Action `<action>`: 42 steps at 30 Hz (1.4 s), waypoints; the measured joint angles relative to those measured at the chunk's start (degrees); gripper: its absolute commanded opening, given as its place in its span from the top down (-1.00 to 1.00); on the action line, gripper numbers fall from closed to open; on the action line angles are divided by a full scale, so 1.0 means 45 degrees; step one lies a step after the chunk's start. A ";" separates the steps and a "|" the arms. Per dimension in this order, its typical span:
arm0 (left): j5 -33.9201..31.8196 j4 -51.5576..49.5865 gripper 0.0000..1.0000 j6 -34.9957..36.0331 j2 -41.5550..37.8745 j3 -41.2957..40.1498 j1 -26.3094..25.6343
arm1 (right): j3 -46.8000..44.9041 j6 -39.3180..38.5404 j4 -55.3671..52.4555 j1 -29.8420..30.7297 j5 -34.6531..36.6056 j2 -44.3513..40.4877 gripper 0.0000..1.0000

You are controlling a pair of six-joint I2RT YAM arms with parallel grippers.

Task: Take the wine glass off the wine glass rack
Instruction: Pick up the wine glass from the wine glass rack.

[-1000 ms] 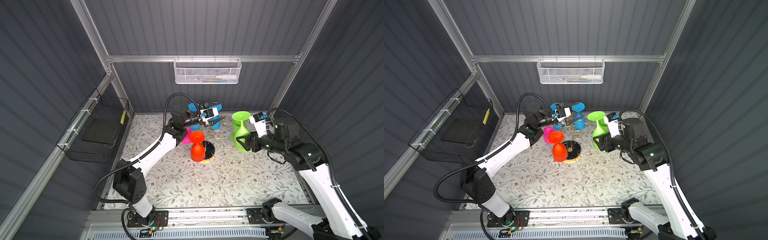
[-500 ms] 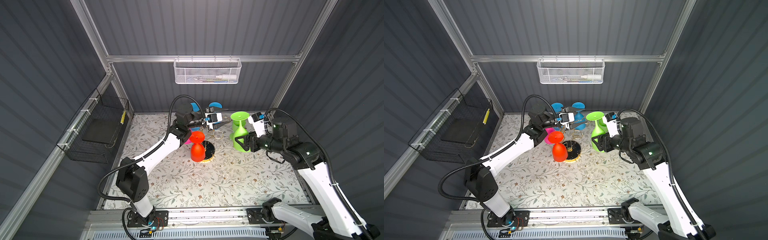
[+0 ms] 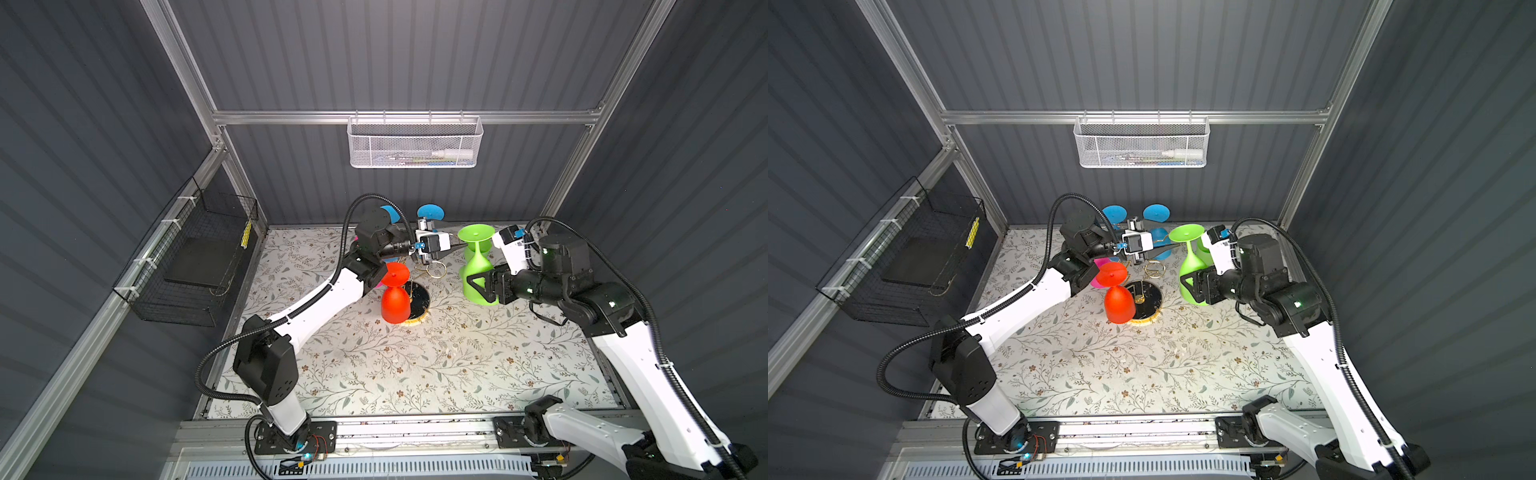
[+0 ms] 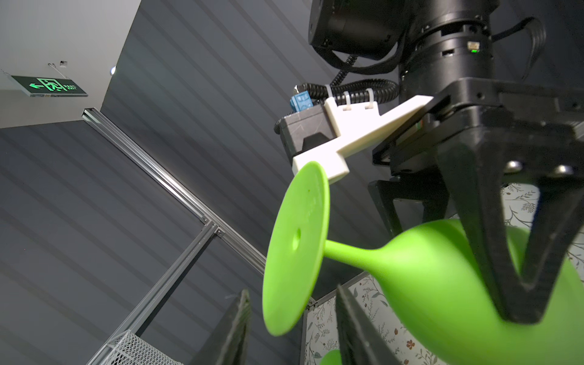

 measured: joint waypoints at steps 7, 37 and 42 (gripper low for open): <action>-0.0185 0.0185 0.25 0.0136 0.0000 0.0000 -0.0034 | 0.0000 0.0087 -0.0005 0.0010 -0.0083 0.0000 0.47; -0.1724 0.0597 1.00 -0.0272 -0.0413 -0.0967 0.0015 | -0.0427 0.0962 0.0957 -0.0015 -0.0117 -0.0758 -0.60; -0.2943 0.0457 1.00 -0.1948 -0.1161 -0.1749 -0.0029 | -0.0869 0.1413 0.2317 -0.0374 -0.0554 -0.1564 -0.67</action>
